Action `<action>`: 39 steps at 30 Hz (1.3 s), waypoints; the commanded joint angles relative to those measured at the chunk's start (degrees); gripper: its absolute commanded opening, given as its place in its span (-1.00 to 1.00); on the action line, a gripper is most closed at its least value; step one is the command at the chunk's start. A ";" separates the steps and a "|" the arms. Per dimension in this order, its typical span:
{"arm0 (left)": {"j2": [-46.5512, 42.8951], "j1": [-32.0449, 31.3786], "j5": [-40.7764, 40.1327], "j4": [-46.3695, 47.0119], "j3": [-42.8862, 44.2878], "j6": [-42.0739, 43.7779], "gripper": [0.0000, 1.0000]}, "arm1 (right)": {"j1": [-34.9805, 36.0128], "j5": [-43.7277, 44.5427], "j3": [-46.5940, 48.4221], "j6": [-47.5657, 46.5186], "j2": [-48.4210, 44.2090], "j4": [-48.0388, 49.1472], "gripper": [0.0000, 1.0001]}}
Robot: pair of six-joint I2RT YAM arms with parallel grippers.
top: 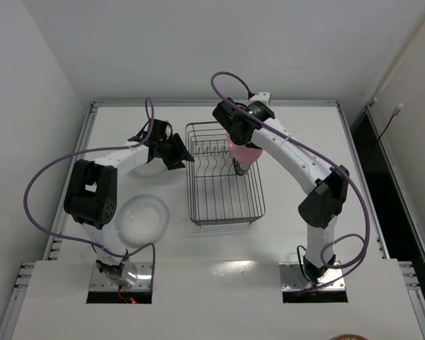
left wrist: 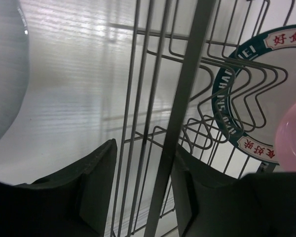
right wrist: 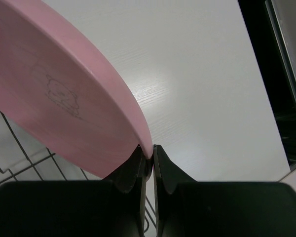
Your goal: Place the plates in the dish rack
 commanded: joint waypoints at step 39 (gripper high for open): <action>1.19 -0.11 4.06 -1.99 3.29 1.05 -0.60 | 0.15 9.80 -0.24 -1.10 4.94 -2.10 -1.00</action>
